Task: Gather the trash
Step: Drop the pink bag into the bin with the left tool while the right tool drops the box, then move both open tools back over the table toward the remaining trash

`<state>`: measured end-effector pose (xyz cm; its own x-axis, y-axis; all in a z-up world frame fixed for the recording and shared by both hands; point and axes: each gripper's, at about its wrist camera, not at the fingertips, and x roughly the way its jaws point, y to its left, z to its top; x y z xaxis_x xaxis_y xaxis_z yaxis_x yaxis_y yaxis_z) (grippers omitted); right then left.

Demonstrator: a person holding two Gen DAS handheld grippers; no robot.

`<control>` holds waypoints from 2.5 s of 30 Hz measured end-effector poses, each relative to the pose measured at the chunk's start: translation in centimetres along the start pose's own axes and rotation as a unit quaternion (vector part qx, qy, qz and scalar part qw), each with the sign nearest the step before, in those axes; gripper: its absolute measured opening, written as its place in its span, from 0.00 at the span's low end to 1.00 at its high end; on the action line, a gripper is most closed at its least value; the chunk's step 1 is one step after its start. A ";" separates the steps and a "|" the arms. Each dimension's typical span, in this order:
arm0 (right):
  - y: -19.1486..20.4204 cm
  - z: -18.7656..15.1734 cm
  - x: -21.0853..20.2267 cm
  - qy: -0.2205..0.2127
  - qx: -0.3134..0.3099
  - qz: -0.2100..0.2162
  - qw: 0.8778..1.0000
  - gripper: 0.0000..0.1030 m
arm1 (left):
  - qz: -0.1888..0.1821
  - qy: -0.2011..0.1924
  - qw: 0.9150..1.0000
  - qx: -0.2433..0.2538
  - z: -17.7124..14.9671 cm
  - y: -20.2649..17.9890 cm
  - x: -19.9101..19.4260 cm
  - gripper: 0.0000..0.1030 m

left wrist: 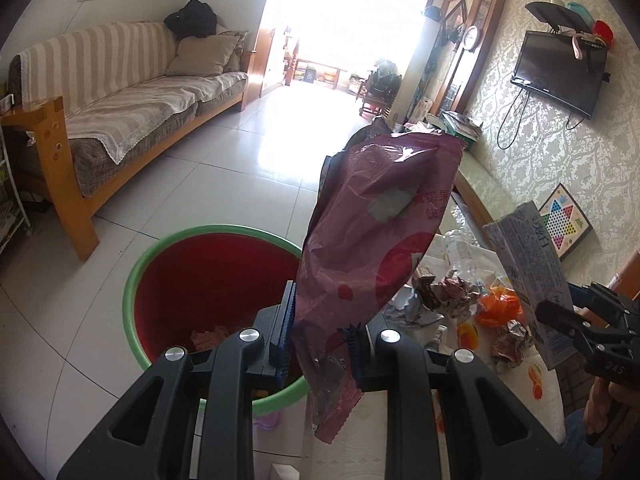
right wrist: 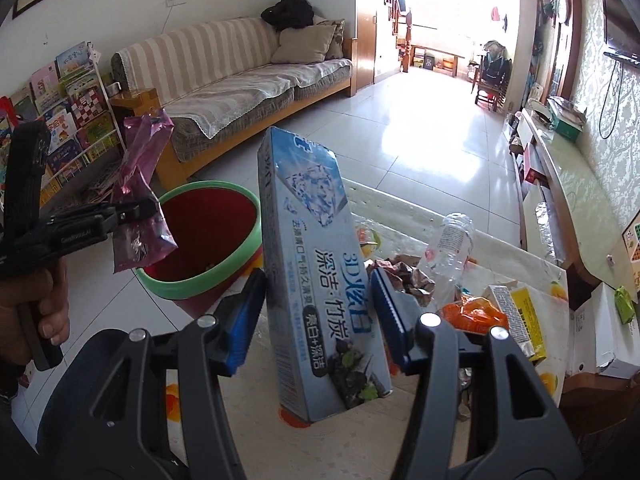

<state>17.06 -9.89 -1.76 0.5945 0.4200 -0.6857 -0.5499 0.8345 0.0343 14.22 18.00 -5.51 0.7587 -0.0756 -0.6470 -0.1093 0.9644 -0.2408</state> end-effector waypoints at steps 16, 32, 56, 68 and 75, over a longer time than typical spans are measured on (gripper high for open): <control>4.7 1.0 2.5 0.015 -0.039 0.022 0.999 0.51 | 0.071 0.041 0.996 -0.038 0.6 7.4 4.9 0.61; 8.9 4.1 6.5 0.013 -0.034 0.067 0.997 0.51 | 0.074 0.016 0.994 -0.078 -2.1 9.1 -0.1 0.79; 16.9 5.1 17.5 0.083 -0.098 0.062 0.990 0.74 | 0.100 0.005 0.987 -0.125 -4.5 13.9 -3.4 0.80; 12.8 4.6 10.7 0.043 -0.085 0.038 0.995 0.96 | 0.074 0.005 0.992 -0.101 -4.2 10.2 -2.8 0.82; 8.7 2.0 8.0 0.054 -0.066 0.007 0.996 0.96 | 0.056 0.024 0.996 -0.064 -4.1 5.9 -1.4 0.92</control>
<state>18.21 1.48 -5.45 0.5232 0.3852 -0.7602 -0.6350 0.7711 -0.0464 9.87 22.77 -8.93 0.7060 0.0152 -0.7081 -0.2746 0.9274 -0.2539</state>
